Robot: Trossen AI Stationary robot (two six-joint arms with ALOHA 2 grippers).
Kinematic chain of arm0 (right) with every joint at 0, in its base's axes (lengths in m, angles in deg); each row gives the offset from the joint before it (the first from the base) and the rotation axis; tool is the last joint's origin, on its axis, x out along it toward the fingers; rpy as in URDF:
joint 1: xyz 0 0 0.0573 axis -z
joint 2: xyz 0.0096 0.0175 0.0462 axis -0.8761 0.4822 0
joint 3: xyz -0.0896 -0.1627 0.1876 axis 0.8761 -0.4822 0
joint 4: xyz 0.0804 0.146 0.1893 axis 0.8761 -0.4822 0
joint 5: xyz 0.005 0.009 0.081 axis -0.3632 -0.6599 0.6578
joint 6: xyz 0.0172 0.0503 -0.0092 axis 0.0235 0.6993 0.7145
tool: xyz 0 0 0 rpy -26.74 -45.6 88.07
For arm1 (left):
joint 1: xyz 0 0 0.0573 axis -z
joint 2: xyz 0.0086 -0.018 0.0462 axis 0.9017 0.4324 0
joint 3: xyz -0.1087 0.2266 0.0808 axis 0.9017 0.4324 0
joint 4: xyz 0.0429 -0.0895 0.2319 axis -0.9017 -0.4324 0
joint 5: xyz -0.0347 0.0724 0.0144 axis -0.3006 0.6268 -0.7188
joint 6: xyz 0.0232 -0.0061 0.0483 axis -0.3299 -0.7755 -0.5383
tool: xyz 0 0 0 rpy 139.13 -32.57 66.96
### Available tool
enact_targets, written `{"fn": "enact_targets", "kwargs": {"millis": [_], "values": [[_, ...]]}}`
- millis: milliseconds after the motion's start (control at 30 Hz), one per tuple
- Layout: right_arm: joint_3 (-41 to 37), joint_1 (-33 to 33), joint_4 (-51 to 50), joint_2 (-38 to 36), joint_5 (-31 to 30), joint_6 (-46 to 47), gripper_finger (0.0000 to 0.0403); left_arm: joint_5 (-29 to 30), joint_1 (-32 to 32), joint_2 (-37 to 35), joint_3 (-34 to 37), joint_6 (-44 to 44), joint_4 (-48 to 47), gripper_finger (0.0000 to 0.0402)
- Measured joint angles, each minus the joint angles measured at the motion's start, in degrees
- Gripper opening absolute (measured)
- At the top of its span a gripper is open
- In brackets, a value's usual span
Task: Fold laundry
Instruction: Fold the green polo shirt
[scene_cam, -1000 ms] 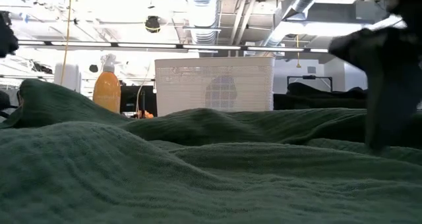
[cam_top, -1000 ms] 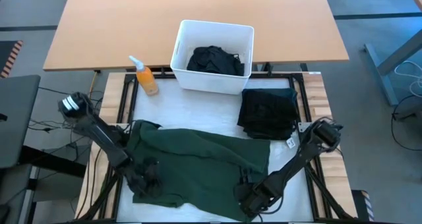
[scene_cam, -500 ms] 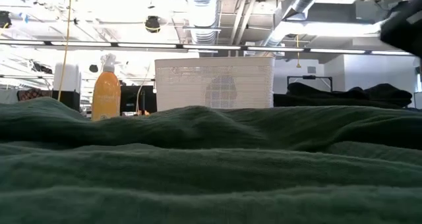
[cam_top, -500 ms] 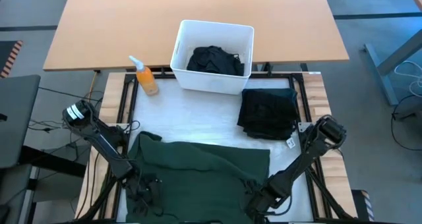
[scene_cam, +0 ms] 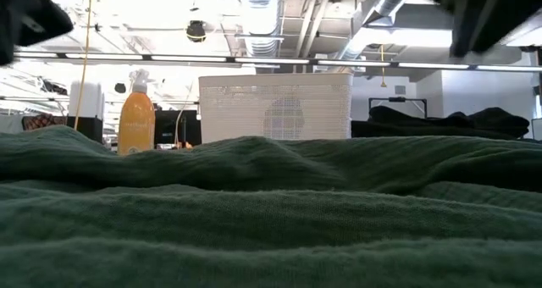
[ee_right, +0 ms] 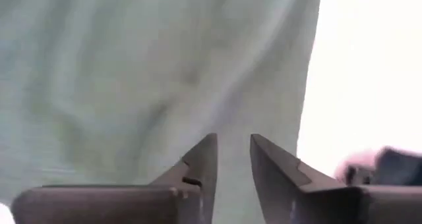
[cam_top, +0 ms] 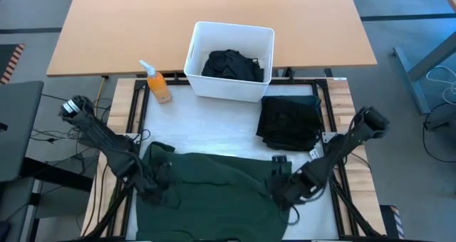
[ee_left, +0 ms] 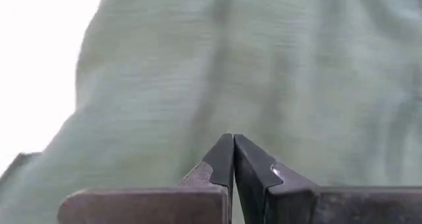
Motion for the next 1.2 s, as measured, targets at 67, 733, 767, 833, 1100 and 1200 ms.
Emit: {"fn": "enact_targets", "kwargs": {"millis": [67, 733, 767, 833, 1100, 1200], "values": [[-4.63, 2.35, 2.6, -1.4, 1.69, -0.07, 0.0099, 1.46, -1.55, -1.25, 1.48, 1.2, -3.05, 0.0], [-31.27, 9.28, 17.66, -4.68, 8.56, 26.98, 0.0022, 4.83, -22.37, -2.79, 20.88, 1.46, 0.32, 0.0], [-30.87, 8.42, 16.47, -4.62, 8.64, 28.83, 0.0018, 5.8, -23.72, -2.79, 20.84, 0.31, 0.4, 0.0], [-30.04, 6.84, 13.88, -4.58, 8.62, 32.76, 0.0013, 6.6, -26.66, -2.77, 20.83, -1.73, 0.29, 0.0], [-22.88, 2.02, 1.98, -4.37, 8.26, 38.99, 0.0025, 10.68, -35.33, -2.75, 20.81, -8.33, 2.63, 0.0], [-19.1, 0.82, -0.45, -4.37, 5.42, 38.39, 0.0022, 10.22, -37.13, -3.07, 20.8, -13.17, 7.44, 0.0]]}}
